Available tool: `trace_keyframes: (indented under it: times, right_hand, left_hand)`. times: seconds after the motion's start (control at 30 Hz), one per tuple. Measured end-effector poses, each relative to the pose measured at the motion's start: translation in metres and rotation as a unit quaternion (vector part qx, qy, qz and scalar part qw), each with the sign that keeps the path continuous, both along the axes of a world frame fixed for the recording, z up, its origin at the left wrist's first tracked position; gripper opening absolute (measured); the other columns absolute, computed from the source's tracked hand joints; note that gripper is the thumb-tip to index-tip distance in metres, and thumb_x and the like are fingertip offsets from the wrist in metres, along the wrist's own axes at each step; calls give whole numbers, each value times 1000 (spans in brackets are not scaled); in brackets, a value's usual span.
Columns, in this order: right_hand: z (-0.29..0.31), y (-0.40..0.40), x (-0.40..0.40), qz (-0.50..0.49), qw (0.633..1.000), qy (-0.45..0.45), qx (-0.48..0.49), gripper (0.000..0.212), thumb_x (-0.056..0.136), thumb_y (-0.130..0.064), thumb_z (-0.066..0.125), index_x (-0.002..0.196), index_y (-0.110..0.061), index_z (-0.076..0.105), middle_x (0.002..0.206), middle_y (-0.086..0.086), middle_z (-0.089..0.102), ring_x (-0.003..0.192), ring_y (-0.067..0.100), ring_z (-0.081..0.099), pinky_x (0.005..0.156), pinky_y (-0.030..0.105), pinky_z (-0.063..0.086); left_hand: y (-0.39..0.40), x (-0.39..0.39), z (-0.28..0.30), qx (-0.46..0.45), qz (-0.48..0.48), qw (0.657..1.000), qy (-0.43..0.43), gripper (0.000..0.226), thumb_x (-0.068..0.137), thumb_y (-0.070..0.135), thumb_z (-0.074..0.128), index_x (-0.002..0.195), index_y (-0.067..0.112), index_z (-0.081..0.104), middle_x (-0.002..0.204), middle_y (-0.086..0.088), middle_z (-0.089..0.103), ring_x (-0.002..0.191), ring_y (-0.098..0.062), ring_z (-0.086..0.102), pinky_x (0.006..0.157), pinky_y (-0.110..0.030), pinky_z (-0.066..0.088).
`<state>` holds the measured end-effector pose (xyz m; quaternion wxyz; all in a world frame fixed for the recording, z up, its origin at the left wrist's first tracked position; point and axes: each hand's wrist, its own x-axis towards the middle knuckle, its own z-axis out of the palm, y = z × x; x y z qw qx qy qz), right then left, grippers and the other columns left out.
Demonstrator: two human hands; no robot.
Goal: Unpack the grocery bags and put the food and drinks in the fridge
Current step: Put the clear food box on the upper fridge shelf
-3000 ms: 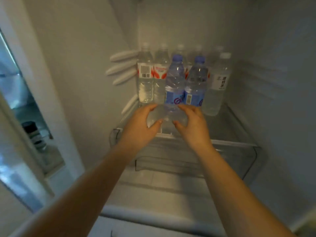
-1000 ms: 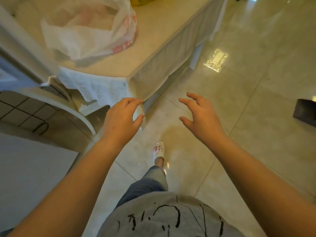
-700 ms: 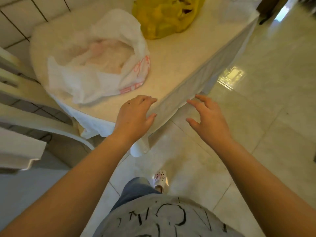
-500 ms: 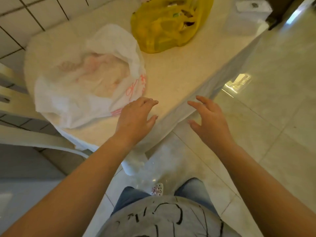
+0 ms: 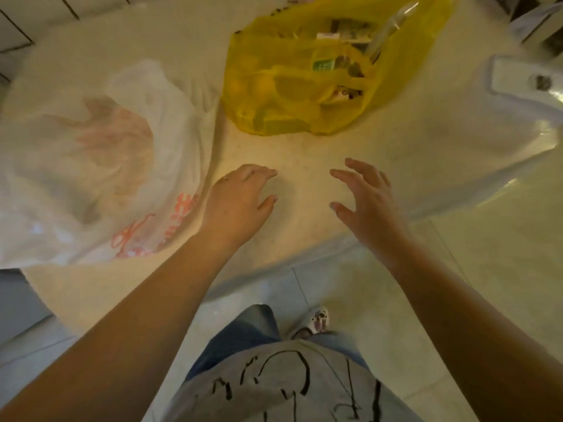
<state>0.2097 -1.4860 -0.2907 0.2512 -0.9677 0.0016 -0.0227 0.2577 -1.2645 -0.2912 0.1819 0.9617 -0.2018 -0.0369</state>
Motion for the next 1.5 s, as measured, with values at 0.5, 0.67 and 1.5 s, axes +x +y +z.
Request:
trace_keyframes:
  times: [0.5, 0.67, 1.5]
  right_hand:
    - [7, -71, 187, 89, 996, -30, -5, 55, 73, -14, 76, 124, -16, 58, 137, 11, 46, 124, 34, 45, 97, 41, 39]
    - [19, -98, 231, 116, 991, -57, -19, 58, 78, -18, 71, 132, -17, 50, 142, 4, 41, 124, 25, 47, 88, 39, 47]
    - [18, -67, 287, 304, 945, -2, 123, 65, 86, -24, 63, 143, -12, 34, 141, 11, 40, 127, 22, 41, 103, 36, 37]
  left_hand:
    - [-91, 152, -6, -42, 2, 997, -65, 45, 78, 32, 56, 119, 14, 59, 115, -9, 61, 107, -31, 59, 85, -42, 50]
    - [-129, 190, -11, -39, -43, 994, -97, 46, 78, 25, 63, 122, 13, 57, 127, -11, 57, 117, -32, 54, 93, -52, 44]
    - [-136, 169, 18, -298, 324, 888, -136, 20, 85, 34, 56, 95, 20, 67, 91, 5, 63, 87, -5, 57, 82, -20, 44]
